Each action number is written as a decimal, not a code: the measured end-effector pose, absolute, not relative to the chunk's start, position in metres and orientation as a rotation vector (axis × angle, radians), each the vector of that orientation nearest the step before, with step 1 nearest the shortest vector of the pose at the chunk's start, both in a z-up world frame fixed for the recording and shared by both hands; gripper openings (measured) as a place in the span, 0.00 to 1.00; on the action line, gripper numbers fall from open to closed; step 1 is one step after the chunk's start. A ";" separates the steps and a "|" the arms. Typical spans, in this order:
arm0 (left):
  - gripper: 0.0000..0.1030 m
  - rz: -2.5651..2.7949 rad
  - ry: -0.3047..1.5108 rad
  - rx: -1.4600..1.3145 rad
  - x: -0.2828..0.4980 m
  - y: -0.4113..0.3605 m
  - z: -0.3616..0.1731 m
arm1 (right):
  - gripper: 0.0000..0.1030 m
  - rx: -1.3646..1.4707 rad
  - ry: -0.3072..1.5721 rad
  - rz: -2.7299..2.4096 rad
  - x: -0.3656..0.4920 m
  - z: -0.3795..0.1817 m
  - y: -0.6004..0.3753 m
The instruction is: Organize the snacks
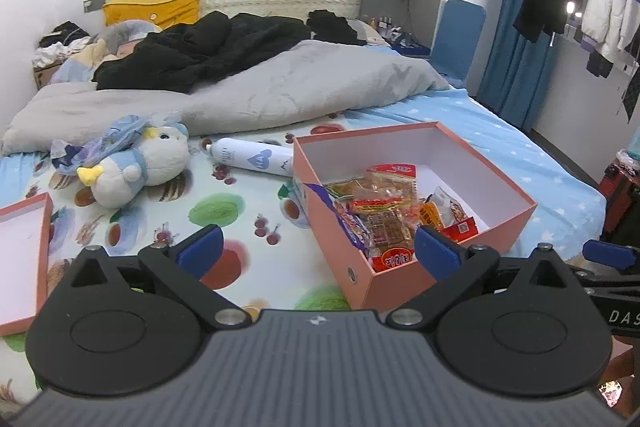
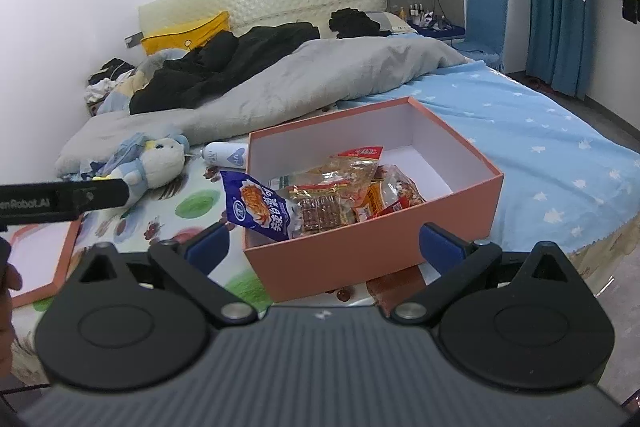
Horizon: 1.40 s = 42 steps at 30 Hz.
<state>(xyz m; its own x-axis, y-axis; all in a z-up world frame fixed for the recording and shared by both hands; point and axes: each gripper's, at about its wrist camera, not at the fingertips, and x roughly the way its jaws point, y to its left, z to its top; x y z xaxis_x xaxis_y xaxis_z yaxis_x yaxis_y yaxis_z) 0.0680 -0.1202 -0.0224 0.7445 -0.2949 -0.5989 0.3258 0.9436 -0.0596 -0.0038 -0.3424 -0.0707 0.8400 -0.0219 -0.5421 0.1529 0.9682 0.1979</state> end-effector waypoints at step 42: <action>1.00 -0.288 0.646 -0.015 0.033 -0.106 -0.012 | 1.00 0.224 0.544 -0.099 -0.018 -0.057 -0.347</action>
<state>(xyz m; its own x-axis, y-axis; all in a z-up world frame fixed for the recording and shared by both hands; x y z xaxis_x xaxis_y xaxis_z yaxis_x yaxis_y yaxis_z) 0.0333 -0.1060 -0.0121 0.7602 -0.2688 -0.5915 0.2596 0.9602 -0.1028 -0.0176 -0.3467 -0.0566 0.8515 -0.0344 -0.5233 0.1528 0.9708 0.1849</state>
